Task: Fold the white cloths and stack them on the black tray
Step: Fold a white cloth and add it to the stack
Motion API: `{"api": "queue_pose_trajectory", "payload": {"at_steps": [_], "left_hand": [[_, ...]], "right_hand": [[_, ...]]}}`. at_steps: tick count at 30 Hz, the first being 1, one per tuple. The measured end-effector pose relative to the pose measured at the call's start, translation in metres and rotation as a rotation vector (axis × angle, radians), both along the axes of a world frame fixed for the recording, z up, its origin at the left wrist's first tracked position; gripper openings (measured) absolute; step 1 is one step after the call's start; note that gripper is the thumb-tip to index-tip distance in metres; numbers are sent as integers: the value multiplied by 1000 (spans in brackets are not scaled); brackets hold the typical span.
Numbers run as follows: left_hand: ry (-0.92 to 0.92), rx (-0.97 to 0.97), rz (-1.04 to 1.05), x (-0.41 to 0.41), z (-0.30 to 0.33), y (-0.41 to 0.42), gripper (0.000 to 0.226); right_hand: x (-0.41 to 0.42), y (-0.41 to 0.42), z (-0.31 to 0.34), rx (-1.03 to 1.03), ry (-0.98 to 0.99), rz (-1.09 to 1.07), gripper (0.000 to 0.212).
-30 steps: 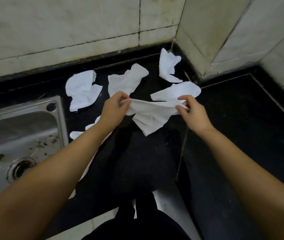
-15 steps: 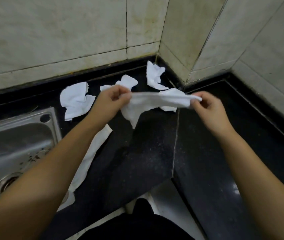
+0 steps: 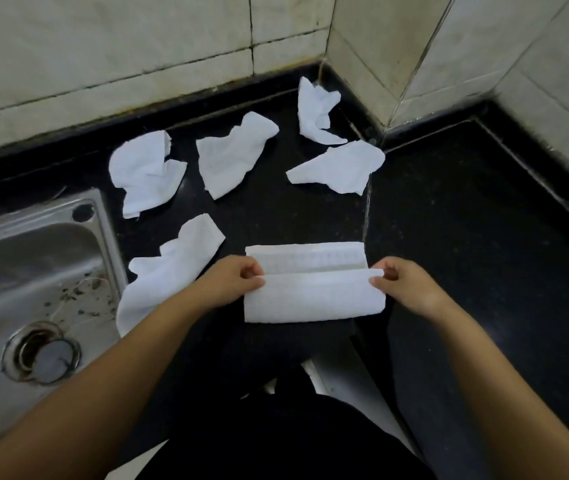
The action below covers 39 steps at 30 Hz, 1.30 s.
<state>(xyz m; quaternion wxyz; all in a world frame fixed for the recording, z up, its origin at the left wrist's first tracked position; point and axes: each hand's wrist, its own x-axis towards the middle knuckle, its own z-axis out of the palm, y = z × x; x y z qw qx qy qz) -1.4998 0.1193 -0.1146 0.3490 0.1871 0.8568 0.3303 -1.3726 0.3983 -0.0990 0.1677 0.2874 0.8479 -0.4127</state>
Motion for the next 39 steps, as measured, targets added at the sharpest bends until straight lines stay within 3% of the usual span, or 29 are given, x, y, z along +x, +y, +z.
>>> {"api": "queue_pose_trajectory", "payload": {"at_steps": [4,7,9,12,14,19,22,25,27,30,34,36,39], "left_hand": [[212,-22,130,-19,-5,23,5],[335,-135,104,-25,-18,33,9],[437,-220,70,-21,-27,34,15],[543,-219,115,-7,-35,31,26],[544,-213,164,7,-36,24,40],[515,-334,289,48,-37,0,73],[485,-419,300,57,-39,-10,72],[456,-434,270,59,-36,-11,63],[431,-376,280,59,-34,-9,59],[358,-224,293,48,-28,-4,42],[284,123,365,18,9,12,21],[368,262,424,1,40,21,17],[522,412,443,-17,86,30,15]], "right_hand": [[-36,-1,-6,115,62,-109,7],[-53,-9,-19,208,10,-123,13],[-56,-14,-28,322,-12,-63,15],[-61,-21,-30,563,-3,94,36],[-72,-32,-23,598,46,206,45],[-122,-95,-15,413,87,584,44],[-132,-130,-26,458,44,736,48],[-137,-142,-30,468,-73,775,34],[-137,-137,-23,306,-106,720,24],[-132,-116,4,-30,23,553,14],[-131,-82,51,-110,265,388,7],[-133,-66,72,-122,401,273,18],[-129,-52,104,-242,593,110,13]]}}
